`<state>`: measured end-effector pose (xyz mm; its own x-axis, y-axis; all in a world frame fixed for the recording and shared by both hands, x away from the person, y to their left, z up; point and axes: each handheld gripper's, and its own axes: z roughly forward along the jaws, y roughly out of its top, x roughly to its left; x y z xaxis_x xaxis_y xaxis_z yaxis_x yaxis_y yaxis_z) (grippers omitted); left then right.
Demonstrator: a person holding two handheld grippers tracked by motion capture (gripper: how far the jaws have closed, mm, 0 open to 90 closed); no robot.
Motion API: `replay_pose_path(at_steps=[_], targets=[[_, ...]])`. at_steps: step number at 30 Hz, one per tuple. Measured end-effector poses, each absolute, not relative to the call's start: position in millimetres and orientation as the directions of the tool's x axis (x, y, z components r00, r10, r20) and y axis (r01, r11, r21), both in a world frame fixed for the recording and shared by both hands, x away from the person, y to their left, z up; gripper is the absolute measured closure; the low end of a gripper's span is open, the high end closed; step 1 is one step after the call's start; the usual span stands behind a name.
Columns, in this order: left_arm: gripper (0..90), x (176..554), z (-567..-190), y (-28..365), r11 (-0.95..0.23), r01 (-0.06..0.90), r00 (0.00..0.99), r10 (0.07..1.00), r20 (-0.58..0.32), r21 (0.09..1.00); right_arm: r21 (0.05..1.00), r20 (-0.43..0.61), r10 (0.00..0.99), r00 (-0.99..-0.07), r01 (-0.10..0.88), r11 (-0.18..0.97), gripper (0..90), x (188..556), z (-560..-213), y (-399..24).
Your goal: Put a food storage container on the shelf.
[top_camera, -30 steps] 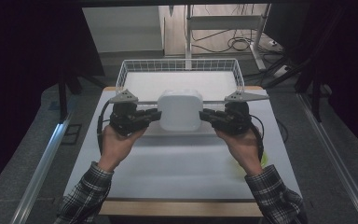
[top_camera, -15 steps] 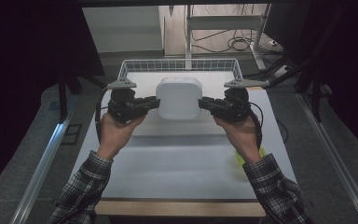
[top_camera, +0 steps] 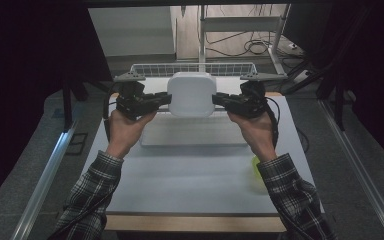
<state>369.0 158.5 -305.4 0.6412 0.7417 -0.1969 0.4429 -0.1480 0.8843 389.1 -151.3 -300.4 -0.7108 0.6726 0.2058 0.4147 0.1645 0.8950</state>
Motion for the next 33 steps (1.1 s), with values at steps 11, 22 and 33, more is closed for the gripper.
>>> replay_pose_path(at_steps=[11,22,33], targets=[[78.2,390.8,-303.9,153.1,-0.134,0.461,0.627,0.749,-0.215,0.877,0.89,0.219,0.692,-0.688,0.431,0.147,78.5,410.9,-297.6,-153.7],[77.1,401.6,-314.1,152.5,-0.123,0.476,0.625,0.744,-0.236,0.871,0.878,0.241,0.703,-0.669,0.459,0.136,77.7,423.3,-305.3,-153.1],[64.1,406.3,-316.7,150.8,-0.11,0.459,0.64,0.73,-0.241,0.882,0.883,0.251,0.695,-0.674,0.454,0.121,72.5,427.9,-305.6,-150.9]])
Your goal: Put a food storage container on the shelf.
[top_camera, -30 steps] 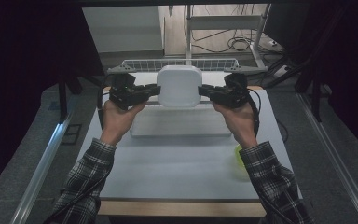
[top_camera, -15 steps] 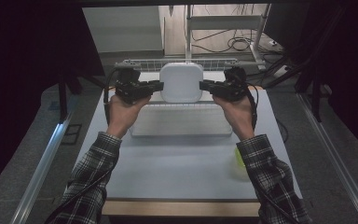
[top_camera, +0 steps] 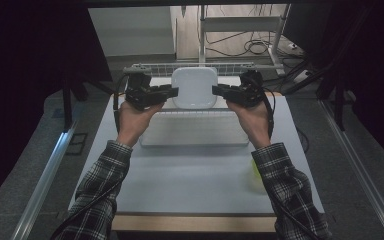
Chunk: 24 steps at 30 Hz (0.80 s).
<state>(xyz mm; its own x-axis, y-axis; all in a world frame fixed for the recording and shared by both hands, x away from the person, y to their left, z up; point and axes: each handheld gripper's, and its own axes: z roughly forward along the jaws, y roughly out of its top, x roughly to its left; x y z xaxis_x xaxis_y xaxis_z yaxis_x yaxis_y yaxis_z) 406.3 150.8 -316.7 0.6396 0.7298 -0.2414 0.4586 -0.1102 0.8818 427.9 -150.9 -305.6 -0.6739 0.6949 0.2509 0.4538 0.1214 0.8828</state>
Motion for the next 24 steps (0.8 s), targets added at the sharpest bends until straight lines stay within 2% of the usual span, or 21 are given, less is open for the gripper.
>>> replay_pose_path(at_steps=[11,24], targets=[[59.4,411.0,-319.2,144.1,-0.153,0.426,0.632,0.756,-0.172,0.892,0.888,0.213,0.711,-0.67,0.437,0.145,67.8,433.2,-305.4,-146.7],[57.1,421.3,-319.7,142.5,-0.158,0.445,0.626,0.758,-0.18,0.882,0.883,0.194,0.724,-0.662,0.439,0.165,61.2,441.7,-308.6,-142.2]])
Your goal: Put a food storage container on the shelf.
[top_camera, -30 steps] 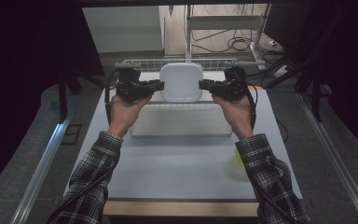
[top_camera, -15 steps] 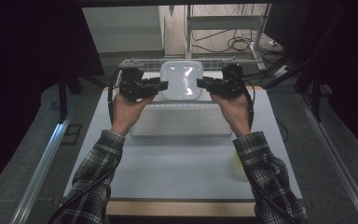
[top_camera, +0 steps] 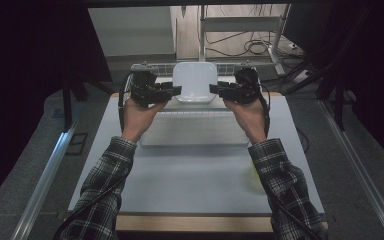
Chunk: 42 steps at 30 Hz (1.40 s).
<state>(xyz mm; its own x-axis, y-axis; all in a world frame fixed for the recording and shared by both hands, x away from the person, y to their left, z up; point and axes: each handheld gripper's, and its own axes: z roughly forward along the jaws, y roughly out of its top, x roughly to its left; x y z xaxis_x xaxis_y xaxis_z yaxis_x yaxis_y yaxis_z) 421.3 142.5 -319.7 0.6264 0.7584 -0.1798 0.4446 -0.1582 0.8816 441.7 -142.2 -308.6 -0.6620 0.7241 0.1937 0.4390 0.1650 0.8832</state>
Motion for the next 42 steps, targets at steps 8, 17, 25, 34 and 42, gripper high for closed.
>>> replay_pose_path(at_steps=[8,17,25,34,42], targets=[[50.6,428.3,-317.1,136.9,-0.191,0.459,0.611,0.777,-0.153,0.868,0.881,0.172,0.739,-0.651,0.438,0.18,56.1,447.2,-309.8,-135.8],[43.2,434.3,-316.9,136.0,-0.168,0.464,0.596,0.786,-0.166,0.87,0.882,0.171,0.752,-0.637,0.439,0.172,51.8,452.4,-310.2,-135.3],[40.8,438.6,-317.6,139.1,-0.142,0.467,0.609,0.768,-0.201,0.873,0.882,0.197,0.744,-0.638,0.447,0.15,50.8,454.5,-311.3,-136.0],[45.8,435.7,-316.1,145.6,-0.1,0.451,0.587,0.782,-0.209,0.887,0.892,0.163,0.746,-0.645,0.419,0.168,56.7,451.4,-310.4,-133.0],[80.4,443.6,-325.0,156.9,-0.127,0.456,0.511,0.848,-0.142,0.881,0.887,0.11,0.808,-0.579,0.424,0.183,83.8,462.7,-316.2,-143.8]])
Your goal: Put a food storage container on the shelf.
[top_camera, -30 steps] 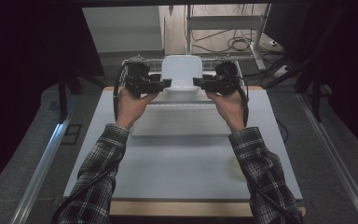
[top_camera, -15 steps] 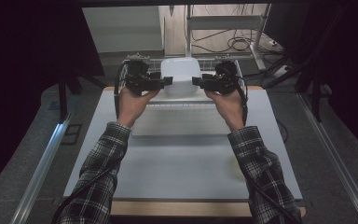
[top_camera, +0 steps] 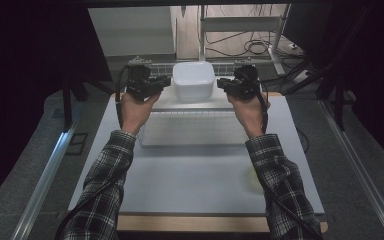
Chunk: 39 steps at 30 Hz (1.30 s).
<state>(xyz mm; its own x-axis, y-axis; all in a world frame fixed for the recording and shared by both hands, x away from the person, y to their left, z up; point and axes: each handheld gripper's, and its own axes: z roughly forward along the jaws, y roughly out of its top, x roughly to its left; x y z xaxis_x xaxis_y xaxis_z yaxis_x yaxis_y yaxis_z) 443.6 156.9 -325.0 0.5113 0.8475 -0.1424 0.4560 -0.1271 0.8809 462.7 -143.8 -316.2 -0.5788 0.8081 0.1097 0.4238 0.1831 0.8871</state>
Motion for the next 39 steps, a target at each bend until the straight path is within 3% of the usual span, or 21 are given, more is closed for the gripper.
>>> replay_pose_path(at_steps=[9,25,33,39], targets=[[86.7,469.5,-343.6,148.0,-0.086,0.513,0.468,0.862,-0.194,0.854,0.871,0.087,0.822,-0.562,0.443,0.211,89.3,486.7,-329.9,-128.1],[89.2,456.8,-346.0,151.1,-0.093,0.517,0.503,0.837,-0.214,0.851,0.873,0.078,0.802,-0.592,0.43,0.232,89.4,469.1,-328.7,-129.7],[80.1,446.9,-346.3,156.2,-0.098,0.503,0.52,0.828,-0.21,0.859,0.871,0.061,0.812,-0.581,0.427,0.241,79.7,465.3,-329.8,-134.7],[66.2,427.0,-346.8,162.3,-0.113,0.473,0.553,0.811,-0.194,0.874,0.881,0.089,0.792,-0.604,0.418,0.22,70.2,448.3,-332.3,-145.7]])
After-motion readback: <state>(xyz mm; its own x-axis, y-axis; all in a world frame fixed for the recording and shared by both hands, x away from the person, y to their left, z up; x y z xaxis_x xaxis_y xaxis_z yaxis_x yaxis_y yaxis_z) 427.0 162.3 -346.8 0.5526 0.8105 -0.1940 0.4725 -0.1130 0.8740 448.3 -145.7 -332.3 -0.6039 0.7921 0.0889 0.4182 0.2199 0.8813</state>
